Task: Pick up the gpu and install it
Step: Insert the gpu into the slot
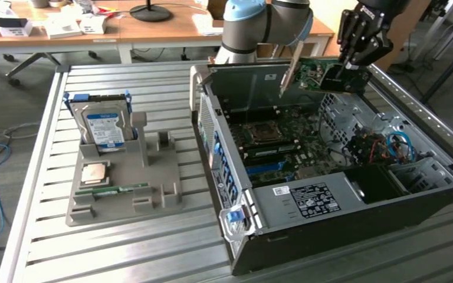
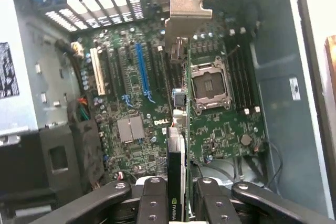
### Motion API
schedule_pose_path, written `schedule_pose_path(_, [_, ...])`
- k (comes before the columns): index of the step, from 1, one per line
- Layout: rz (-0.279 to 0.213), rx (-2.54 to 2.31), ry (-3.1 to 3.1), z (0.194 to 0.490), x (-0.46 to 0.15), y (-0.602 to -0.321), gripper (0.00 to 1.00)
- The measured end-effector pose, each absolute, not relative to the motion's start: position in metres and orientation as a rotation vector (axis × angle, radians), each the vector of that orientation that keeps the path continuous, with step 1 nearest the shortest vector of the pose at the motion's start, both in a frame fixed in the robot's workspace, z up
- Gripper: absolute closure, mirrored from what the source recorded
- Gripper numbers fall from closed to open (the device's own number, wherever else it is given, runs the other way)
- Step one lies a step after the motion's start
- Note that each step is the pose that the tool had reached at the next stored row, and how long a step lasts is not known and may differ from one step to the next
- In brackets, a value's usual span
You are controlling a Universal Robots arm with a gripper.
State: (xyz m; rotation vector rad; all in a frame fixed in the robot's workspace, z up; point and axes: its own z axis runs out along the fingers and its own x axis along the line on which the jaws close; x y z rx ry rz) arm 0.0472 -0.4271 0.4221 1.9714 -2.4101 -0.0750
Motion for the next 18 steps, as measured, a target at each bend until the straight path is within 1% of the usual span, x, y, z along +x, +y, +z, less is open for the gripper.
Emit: schedule_pose_path(18, [-0.070, 2.217, -2.179, 0.4200, 0.0472, -0.4271, 0.74])
